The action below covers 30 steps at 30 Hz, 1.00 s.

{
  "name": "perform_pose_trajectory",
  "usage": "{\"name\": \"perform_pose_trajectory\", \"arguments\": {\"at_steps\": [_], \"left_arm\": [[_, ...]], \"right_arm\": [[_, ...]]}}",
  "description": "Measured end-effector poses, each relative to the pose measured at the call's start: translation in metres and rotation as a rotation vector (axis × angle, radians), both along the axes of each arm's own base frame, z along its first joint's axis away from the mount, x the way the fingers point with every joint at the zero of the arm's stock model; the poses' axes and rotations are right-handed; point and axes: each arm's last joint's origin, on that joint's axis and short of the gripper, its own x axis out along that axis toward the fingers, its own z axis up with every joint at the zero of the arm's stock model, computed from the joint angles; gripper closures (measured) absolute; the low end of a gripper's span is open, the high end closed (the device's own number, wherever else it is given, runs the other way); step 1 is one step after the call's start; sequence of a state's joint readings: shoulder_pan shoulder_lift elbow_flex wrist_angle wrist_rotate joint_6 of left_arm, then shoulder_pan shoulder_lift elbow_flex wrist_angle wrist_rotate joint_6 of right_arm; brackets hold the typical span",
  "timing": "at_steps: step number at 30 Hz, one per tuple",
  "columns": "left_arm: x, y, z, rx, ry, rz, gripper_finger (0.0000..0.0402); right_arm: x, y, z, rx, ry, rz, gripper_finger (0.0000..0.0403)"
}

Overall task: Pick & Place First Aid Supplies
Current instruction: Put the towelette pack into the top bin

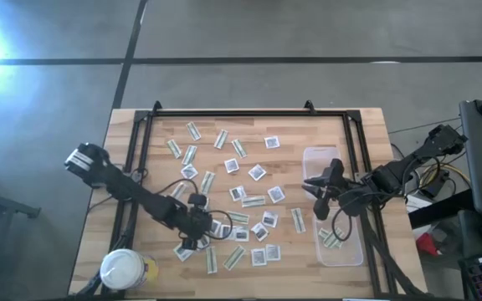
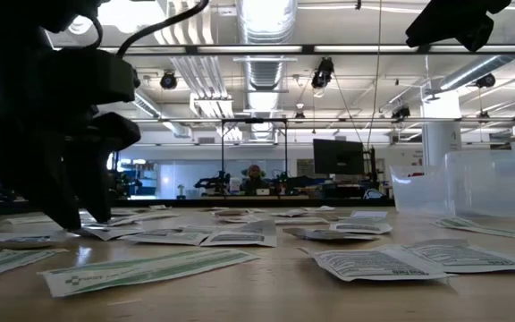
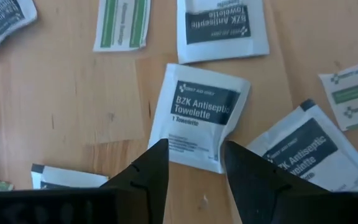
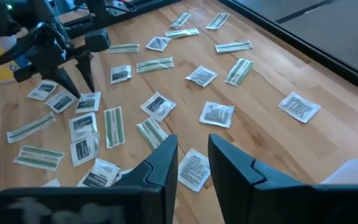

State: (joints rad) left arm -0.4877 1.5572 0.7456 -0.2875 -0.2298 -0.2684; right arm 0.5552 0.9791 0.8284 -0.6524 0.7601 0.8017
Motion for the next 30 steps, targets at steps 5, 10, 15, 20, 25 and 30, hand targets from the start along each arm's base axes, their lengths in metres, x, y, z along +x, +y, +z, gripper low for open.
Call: {"name": "perform_pose_trajectory", "arguments": {"at_steps": [5, 10, 15, 20, 25, 30], "left_arm": [[0.001, -0.001, -0.003, 0.003, 0.006, 0.001, 0.0252], [0.001, -0.001, -0.003, 0.003, 0.006, 0.001, 0.0252], [-0.002, 0.001, -0.008, 0.004, 0.009, 0.001, 0.0273], [-0.004, 0.002, -0.011, -0.007, -0.005, -0.004, 0.0323], [-0.004, 0.001, -0.012, -0.007, -0.003, -0.014, 0.0371], [-0.004, 0.001, -0.012, -0.008, -0.003, -0.018, 0.0395]], "right_arm": [[0.000, 0.000, 0.000, -0.002, 0.002, 0.001, 0.0313], [0.001, 0.000, -0.001, -0.003, 0.003, 0.000, 0.0322], [0.001, 0.000, -0.001, -0.003, 0.003, 0.000, 0.0329], [0.001, 0.000, -0.001, -0.003, 0.001, 0.000, 0.0329], [0.001, 0.001, 0.000, -0.002, 0.000, 0.000, 0.0321], [0.001, 0.001, 0.000, -0.002, -0.001, 0.000, 0.0316]]}}
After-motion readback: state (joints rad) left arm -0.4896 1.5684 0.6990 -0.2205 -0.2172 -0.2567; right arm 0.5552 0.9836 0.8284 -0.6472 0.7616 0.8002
